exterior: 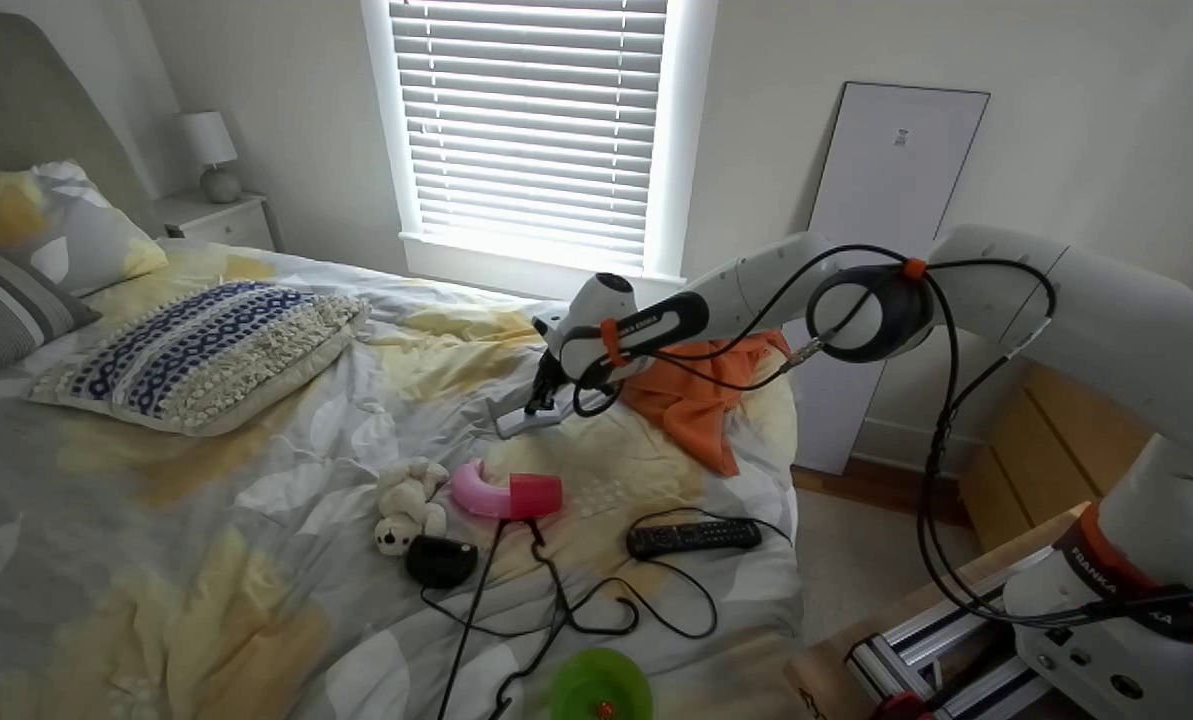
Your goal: Press the middle button on the white remote
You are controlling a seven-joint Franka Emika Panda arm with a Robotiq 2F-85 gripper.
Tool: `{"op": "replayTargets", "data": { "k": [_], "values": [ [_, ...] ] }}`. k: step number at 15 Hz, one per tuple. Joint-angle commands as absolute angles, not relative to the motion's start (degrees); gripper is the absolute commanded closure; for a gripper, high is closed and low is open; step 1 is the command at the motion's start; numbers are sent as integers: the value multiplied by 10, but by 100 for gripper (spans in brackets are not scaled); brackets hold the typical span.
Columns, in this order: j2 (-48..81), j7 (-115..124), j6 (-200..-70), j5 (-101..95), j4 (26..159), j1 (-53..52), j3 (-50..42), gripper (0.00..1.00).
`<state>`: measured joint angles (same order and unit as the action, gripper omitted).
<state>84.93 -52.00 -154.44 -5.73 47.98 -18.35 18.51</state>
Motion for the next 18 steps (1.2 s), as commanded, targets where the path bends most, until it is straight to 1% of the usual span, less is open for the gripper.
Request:
{"op": "replayTargets", "data": {
  "k": [1,3,4,10,18],
  "values": [
    [861,-556,-1507,-57,467,-184,191,100],
    [861,-541,-1494,-53,457,-189,180,100],
    [861,-542,-1500,-43,455,-186,192,100],
    [861,-489,-1512,-40,418,-208,176,100],
    [850,-443,-1535,-41,452,-208,148,100]
  ]
}}
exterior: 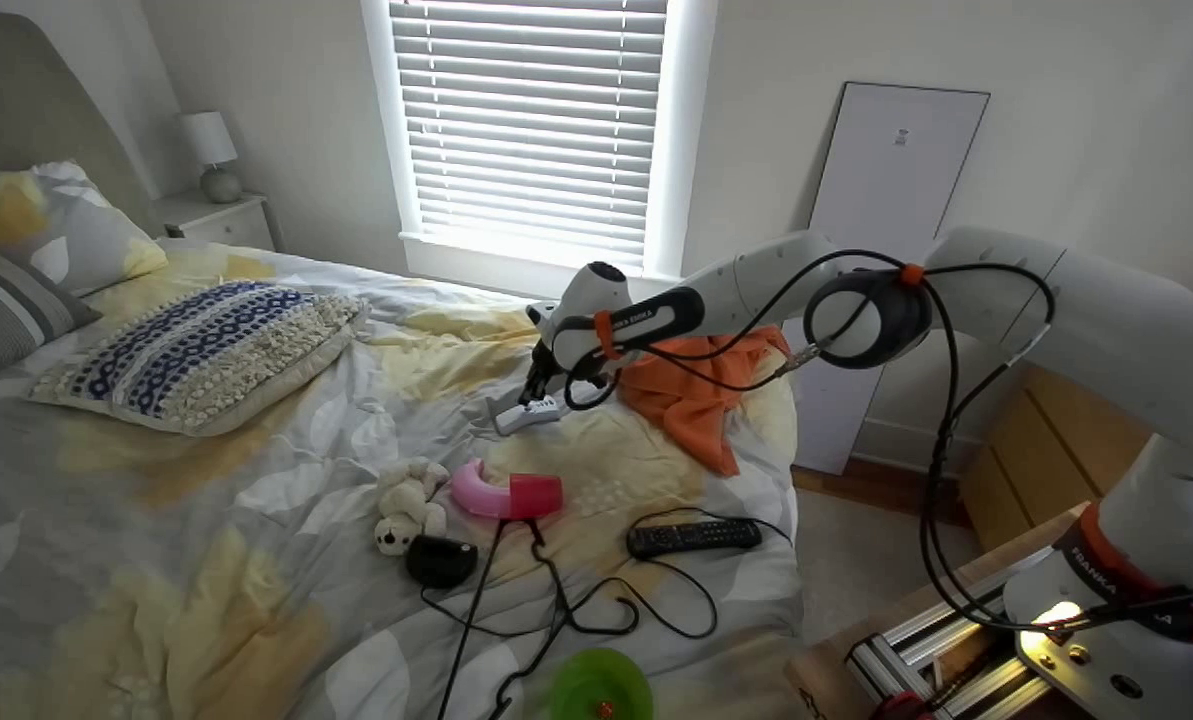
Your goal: Press the middle button on the white remote
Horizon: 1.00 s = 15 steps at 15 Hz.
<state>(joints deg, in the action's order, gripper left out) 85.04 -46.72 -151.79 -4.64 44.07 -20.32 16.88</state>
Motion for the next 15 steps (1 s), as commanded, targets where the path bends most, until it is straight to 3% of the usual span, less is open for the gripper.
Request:
{"op": "replayTargets", "data": {
  "k": [1,15],
  "values": [
    [850,-440,-1540,-40,455,-206,148,100],
    [851,-481,-1570,11,473,-192,180,100]
  ]
}}
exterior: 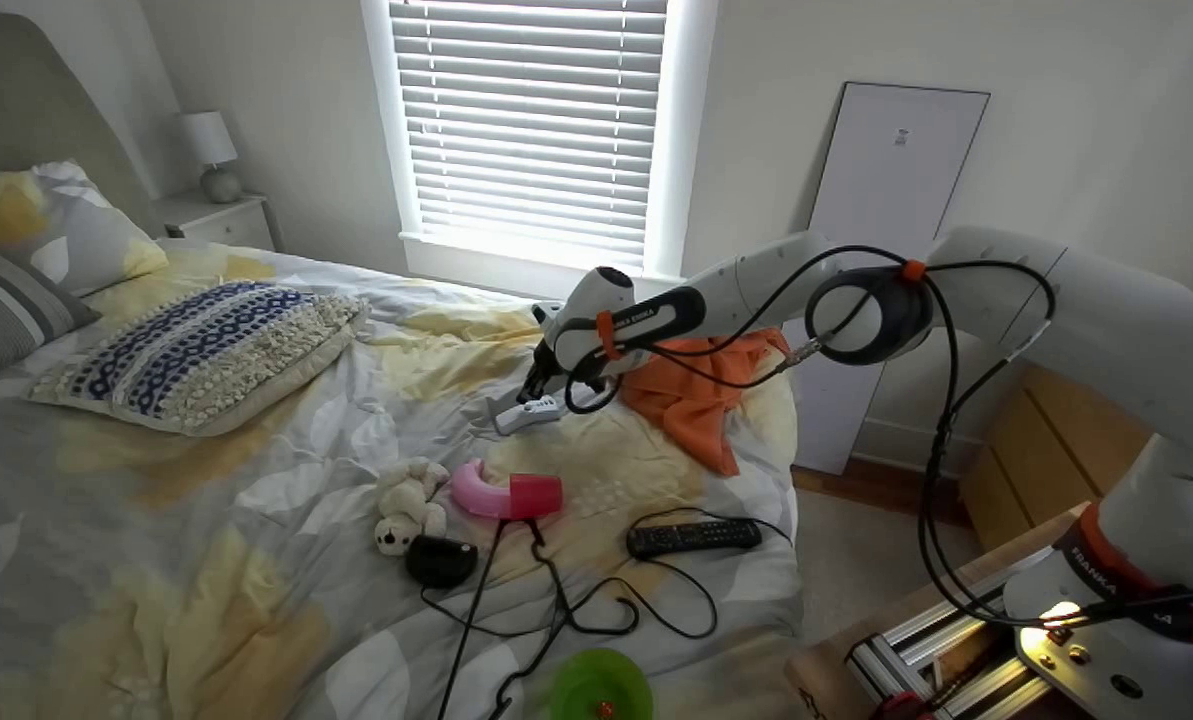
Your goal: Press the middle button on the white remote
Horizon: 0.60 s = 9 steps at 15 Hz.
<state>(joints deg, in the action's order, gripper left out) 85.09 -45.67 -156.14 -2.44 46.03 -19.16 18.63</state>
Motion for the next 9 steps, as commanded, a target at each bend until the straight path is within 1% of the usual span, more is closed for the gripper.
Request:
{"op": "replayTargets", "data": {
  "k": [1,9],
  "values": [
    [851,-489,-1570,23,475,-192,179,100],
    [851,-504,-1565,70,476,-201,153,100]
  ]
}}
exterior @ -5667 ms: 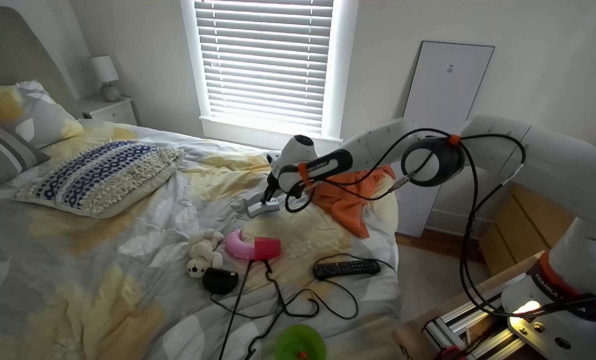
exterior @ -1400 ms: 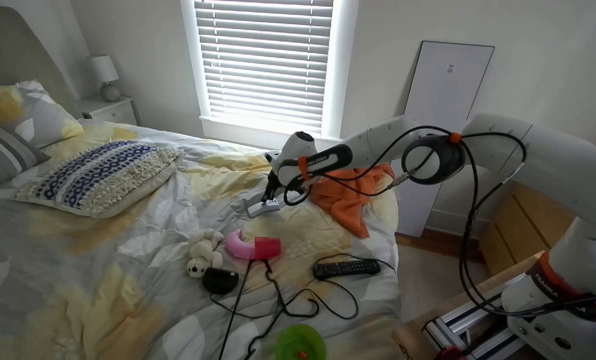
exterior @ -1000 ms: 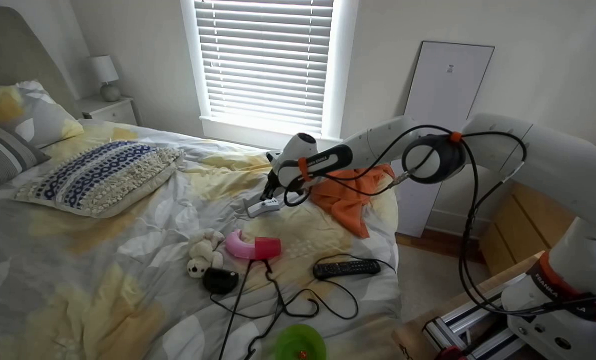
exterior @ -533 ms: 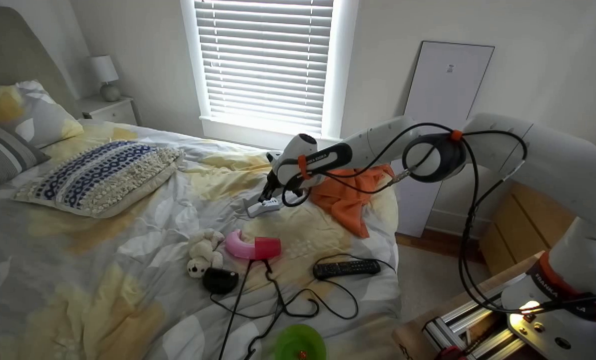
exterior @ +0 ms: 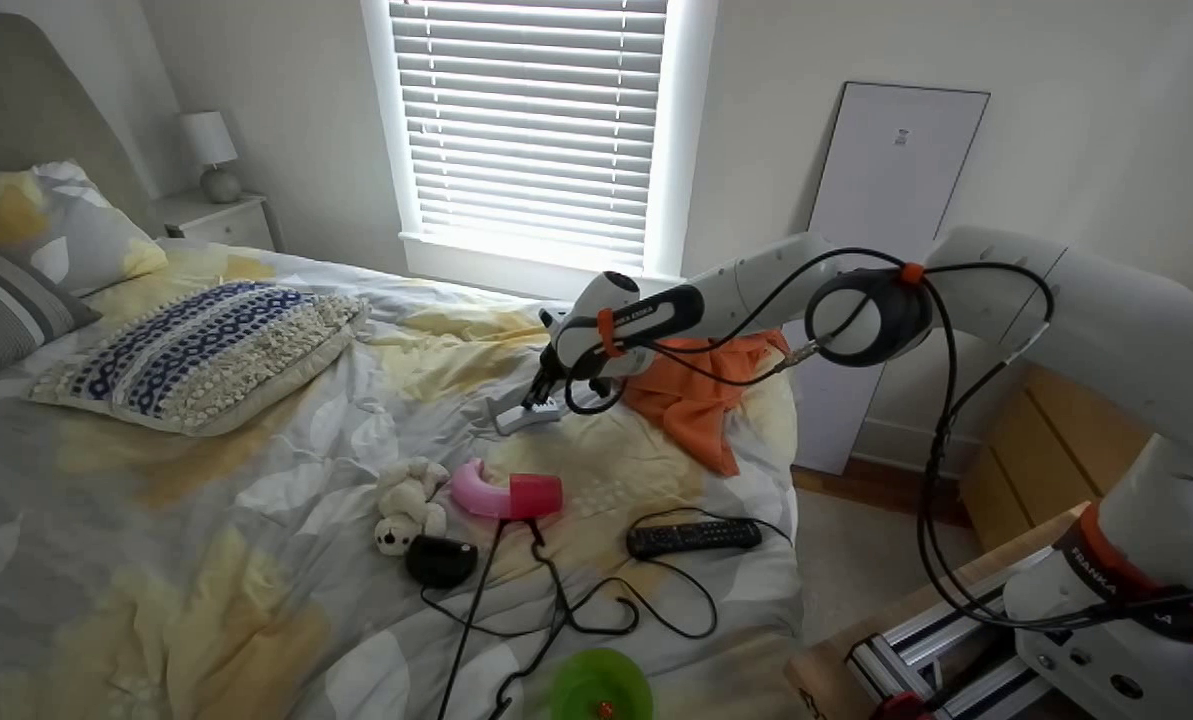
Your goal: Press the middle button on the white remote
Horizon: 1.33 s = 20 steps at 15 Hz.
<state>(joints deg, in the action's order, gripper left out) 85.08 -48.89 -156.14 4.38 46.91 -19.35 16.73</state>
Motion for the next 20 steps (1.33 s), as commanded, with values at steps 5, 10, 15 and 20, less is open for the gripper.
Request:
{"op": "replayTargets", "data": {
  "k": [5,10,15,20],
  "values": [
    [851,-541,-1551,94,485,-196,168,100],
    [871,-521,-1453,54,454,-193,173,100],
    [859,-536,-1399,48,457,-196,169,100],
    [851,-514,-1403,42,440,-204,165,100]
  ]
}}
